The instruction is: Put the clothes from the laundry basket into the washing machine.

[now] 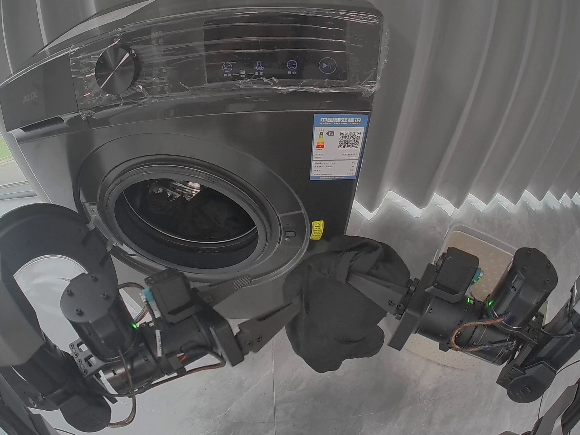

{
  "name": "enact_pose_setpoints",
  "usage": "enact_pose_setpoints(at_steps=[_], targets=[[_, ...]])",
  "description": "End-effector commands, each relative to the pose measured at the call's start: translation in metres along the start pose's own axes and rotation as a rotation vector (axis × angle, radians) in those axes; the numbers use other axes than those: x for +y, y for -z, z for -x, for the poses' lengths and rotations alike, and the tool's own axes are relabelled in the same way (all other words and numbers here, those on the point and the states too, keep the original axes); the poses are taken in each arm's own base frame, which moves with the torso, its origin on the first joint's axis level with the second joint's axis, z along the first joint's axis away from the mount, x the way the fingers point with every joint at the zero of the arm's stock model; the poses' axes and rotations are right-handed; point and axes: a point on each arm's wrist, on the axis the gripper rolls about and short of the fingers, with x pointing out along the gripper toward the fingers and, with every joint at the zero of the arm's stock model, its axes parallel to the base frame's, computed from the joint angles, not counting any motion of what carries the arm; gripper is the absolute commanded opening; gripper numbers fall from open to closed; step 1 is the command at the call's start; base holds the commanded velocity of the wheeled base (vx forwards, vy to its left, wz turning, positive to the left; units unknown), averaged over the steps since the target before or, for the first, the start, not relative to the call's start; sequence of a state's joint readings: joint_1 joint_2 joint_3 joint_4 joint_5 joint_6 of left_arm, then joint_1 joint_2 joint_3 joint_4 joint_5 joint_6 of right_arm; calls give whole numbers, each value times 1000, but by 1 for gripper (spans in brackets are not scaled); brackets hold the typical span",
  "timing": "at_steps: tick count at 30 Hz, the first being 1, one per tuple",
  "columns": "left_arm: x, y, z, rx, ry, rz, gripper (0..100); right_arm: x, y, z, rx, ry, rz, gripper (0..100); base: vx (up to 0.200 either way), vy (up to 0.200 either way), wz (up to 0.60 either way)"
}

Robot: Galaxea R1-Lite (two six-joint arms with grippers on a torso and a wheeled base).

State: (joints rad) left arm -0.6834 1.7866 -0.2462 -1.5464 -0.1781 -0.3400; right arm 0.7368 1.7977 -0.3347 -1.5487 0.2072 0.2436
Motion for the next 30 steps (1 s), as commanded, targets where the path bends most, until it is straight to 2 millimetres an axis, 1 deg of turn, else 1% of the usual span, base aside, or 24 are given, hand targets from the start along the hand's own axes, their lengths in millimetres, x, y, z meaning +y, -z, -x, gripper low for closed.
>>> enact_pose_setpoints(at_steps=[1,5,8,13,18,19,21,26,28,30], targets=[[-7,0,29,34,55,2,100,-5,-2,-6,-14,8,0,0,0,0,0],[-6,4,32,56,58,-13,100,-3,1,-10,-8,-1,0,0,0,0,0],[-5,8,32,74,51,-62,100,-3,3,-13,-4,-2,4,0,0,0,0],[-1,19,27,126,46,-124,100,2,2,-21,-21,-17,5,0,0,0,0],[0,26,17,152,53,-143,100,9,5,-28,-22,-30,3,0,0,0,0],[2,27,9,148,52,-156,100,13,6,-32,-24,-33,1,0,0,0,0],[4,27,3,142,52,-163,100,17,7,-34,-25,-43,-2,0,0,0,0],[8,27,-12,122,49,-168,100,26,8,-37,-26,-75,-4,0,0,0,0],[9,29,-16,128,48,-169,100,29,9,-37,-24,-82,-5,0,0,0,0],[12,34,-25,134,49,-169,100,34,9,-38,-26,-89,-7,0,0,0,0]])
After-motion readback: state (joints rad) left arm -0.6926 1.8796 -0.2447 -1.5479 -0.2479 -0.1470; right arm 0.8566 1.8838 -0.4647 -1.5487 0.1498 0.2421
